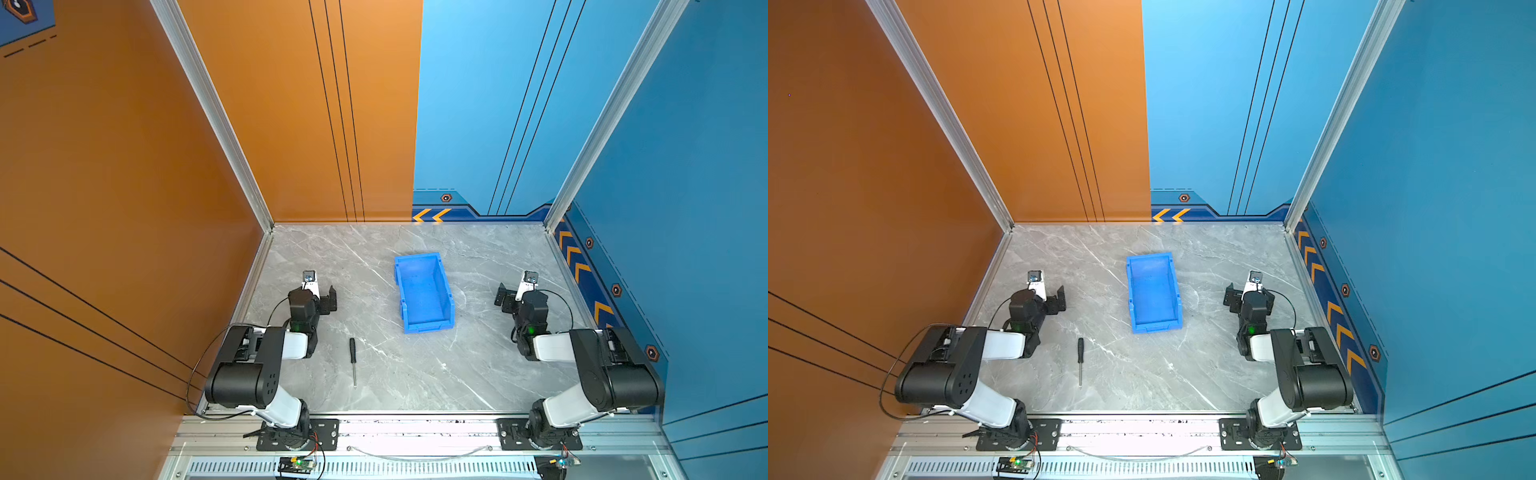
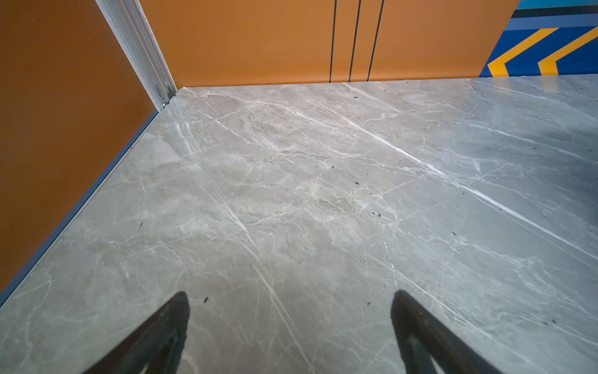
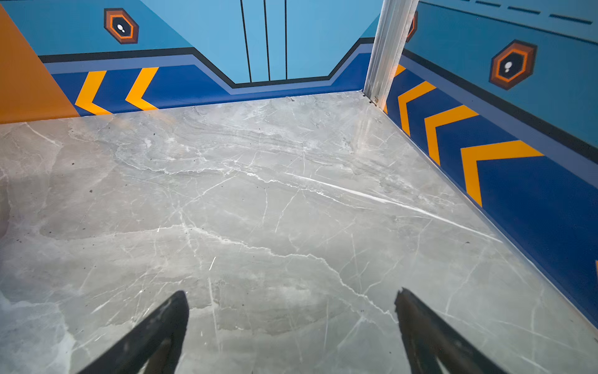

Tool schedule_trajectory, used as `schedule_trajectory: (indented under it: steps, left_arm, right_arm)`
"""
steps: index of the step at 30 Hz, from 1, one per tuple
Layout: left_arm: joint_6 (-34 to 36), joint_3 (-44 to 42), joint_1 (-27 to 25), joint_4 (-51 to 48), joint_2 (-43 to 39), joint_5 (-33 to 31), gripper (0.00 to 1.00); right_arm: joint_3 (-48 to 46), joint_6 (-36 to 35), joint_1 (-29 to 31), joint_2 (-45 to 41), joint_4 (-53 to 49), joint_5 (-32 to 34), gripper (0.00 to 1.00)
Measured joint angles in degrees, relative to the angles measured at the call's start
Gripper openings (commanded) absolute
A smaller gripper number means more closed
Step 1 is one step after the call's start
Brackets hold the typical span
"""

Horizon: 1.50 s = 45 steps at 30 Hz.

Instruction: Put the screwdriver in the bin

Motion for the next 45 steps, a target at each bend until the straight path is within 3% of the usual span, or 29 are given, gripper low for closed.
schedule_trajectory:
  steps: [38, 45]
  left_arm:
    - [0.0, 0.0, 0.0, 0.0, 0.0, 0.0, 0.98]
    - [0.0, 0.0, 0.2, -2.5, -2.5, 0.0, 0.98]
  right_arm:
    - [0.0, 0.0, 0.0, 0.0, 0.0, 0.0, 1.00]
    - [3.3, -0.4, 0.3, -3.1, -7.6, 0.0, 1.00]
